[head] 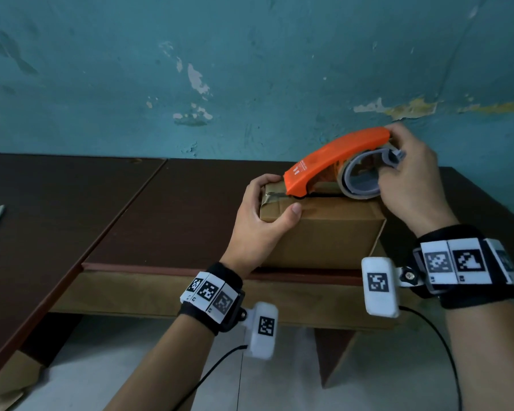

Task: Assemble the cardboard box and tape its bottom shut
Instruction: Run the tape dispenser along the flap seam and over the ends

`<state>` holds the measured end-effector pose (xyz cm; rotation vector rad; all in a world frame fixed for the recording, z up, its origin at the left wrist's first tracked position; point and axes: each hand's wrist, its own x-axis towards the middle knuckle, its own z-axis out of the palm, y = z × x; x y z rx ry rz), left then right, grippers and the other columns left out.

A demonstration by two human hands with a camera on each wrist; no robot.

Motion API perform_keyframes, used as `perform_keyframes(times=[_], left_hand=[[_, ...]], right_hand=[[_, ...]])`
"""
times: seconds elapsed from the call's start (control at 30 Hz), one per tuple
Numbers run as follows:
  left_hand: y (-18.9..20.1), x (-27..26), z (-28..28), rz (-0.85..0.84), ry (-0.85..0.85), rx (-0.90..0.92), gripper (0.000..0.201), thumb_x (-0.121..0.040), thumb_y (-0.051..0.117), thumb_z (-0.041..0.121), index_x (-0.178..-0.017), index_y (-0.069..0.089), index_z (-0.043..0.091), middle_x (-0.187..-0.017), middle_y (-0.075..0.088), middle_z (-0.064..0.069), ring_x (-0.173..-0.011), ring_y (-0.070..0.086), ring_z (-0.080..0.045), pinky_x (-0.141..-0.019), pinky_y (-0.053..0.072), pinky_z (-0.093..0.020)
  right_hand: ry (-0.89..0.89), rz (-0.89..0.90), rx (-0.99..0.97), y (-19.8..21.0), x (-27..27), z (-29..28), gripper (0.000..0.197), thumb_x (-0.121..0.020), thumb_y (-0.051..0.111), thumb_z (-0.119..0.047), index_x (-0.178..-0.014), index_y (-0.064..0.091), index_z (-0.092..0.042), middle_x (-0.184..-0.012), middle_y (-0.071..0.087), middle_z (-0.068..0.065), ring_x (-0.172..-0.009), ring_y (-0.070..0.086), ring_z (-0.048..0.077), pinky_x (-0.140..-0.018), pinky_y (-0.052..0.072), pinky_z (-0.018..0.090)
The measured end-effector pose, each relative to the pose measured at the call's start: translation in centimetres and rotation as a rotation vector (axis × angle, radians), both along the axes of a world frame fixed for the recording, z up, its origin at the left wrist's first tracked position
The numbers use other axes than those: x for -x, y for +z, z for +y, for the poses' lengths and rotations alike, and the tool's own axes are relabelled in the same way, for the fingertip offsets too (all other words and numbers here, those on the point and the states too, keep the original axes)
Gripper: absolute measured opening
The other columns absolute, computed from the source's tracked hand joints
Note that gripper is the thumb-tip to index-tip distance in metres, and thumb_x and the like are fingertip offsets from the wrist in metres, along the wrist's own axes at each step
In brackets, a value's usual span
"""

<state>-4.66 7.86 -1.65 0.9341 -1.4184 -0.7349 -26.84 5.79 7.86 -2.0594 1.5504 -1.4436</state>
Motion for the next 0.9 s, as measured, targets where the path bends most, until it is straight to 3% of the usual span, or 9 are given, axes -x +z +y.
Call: perform_keyframes(times=[0.13, 0.2, 0.3, 0.43, 0.5, 0.6, 0.7, 0.77, 0.9], left_hand=[[-0.1, 0.0, -0.1, 0.002, -0.005, -0.004, 0.061, -0.082, 0.075, 0.047, -0.134, 0.055, 0.022, -0.132, 0.062, -0.003, -0.122, 0.061, -0.017, -0.106, 0.049, -0.033], [-0.1, 0.0, -0.1, 0.014, -0.005, -0.003, 0.062, -0.082, 0.075, 0.047, -0.135, 0.054, 0.022, -0.133, 0.061, -0.003, -0.123, 0.061, -0.017, -0.106, 0.049, -0.033], [-0.3, 0.1, -0.2, 0.016, -0.003, -0.003, 0.061, -0.082, 0.075, 0.047, -0.134, 0.054, 0.023, -0.133, 0.061, -0.003, -0.124, 0.060, -0.018, -0.106, 0.048, -0.033], [-0.4, 0.4, -0.1, 0.047, 0.007, 0.009, 0.061, -0.082, 0.075, 0.046, -0.133, 0.055, 0.022, -0.132, 0.061, -0.006, -0.122, 0.061, -0.018, -0.104, 0.049, -0.032], [-0.4, 0.6, -0.1, 0.057, 0.002, 0.006, 0.060, -0.082, 0.075, 0.046, -0.133, 0.054, 0.022, -0.131, 0.061, -0.007, -0.120, 0.062, -0.019, -0.104, 0.050, -0.033], [-0.4, 0.7, 0.0, 0.057, 0.018, 0.005, 0.060, -0.082, 0.075, 0.047, -0.133, 0.054, 0.023, -0.132, 0.061, -0.005, -0.121, 0.061, -0.018, -0.107, 0.049, -0.037], [-0.4, 0.6, 0.0, 0.051, 0.022, -0.002, 0.061, -0.083, 0.076, 0.045, -0.135, 0.054, 0.023, -0.133, 0.061, -0.005, -0.124, 0.061, -0.020, -0.109, 0.049, -0.044], [-0.4, 0.6, 0.0, 0.049, 0.013, -0.015, 0.062, -0.082, 0.077, 0.046, -0.135, 0.054, 0.024, -0.132, 0.062, -0.007, -0.121, 0.062, -0.023, -0.108, 0.050, -0.048], [-0.2, 0.5, 0.2, 0.033, 0.025, -0.013, 0.061, -0.082, 0.076, 0.045, -0.135, 0.054, 0.024, -0.132, 0.063, -0.006, -0.123, 0.061, -0.024, -0.108, 0.048, -0.050]], right_hand=[[-0.047, -0.080, 0.012, -0.5, 0.2, 0.1, 0.051, -0.084, 0.051, 0.018, -0.116, 0.066, -0.020, -0.103, 0.067, -0.003, -0.096, 0.063, 0.010, -0.078, 0.046, 0.011], [-0.082, -0.199, 0.031, -0.7, 0.0, 0.2, 0.052, -0.080, 0.057, 0.017, -0.109, 0.067, -0.025, -0.095, 0.068, -0.009, -0.088, 0.066, 0.003, -0.078, 0.053, 0.016], [-0.111, -0.449, -0.015, -1.5, -0.6, 0.0, 0.046, -0.080, 0.062, 0.015, -0.109, 0.068, -0.020, -0.094, 0.068, -0.013, -0.081, 0.065, -0.011, -0.073, 0.054, 0.009], [-0.064, -0.793, -0.059, -2.5, -1.7, -0.2, 0.034, -0.077, 0.071, 0.003, -0.111, 0.069, -0.003, -0.102, 0.074, 0.008, -0.086, 0.072, 0.012, -0.075, 0.058, 0.024], [-0.053, -0.758, -0.076, -3.0, -1.9, -0.1, 0.024, -0.074, 0.073, -0.003, -0.097, 0.072, -0.008, -0.093, 0.075, 0.004, -0.084, 0.072, 0.012, -0.076, 0.057, 0.025], [-0.070, -0.606, -0.177, -3.5, -1.5, 0.1, 0.009, -0.079, 0.075, -0.007, -0.078, 0.075, -0.017, -0.079, 0.074, -0.007, -0.081, 0.071, 0.011, -0.076, 0.053, 0.026], [-0.170, -0.327, -0.165, -3.3, -0.7, 0.1, 0.017, -0.086, 0.062, -0.007, -0.069, 0.063, -0.011, -0.070, 0.063, 0.003, -0.072, 0.062, 0.025, -0.068, 0.044, 0.033], [-0.225, -0.182, -0.116, -2.5, -0.4, 0.5, 0.022, -0.088, 0.056, -0.006, -0.066, 0.054, -0.010, -0.066, 0.056, 0.005, -0.068, 0.054, 0.026, -0.062, 0.037, 0.033], [-0.211, -0.178, -0.095, -1.5, -0.1, 0.5, 0.018, -0.088, 0.056, -0.007, -0.071, 0.059, -0.001, -0.069, 0.061, 0.010, -0.070, 0.058, 0.028, -0.064, 0.044, 0.038]])
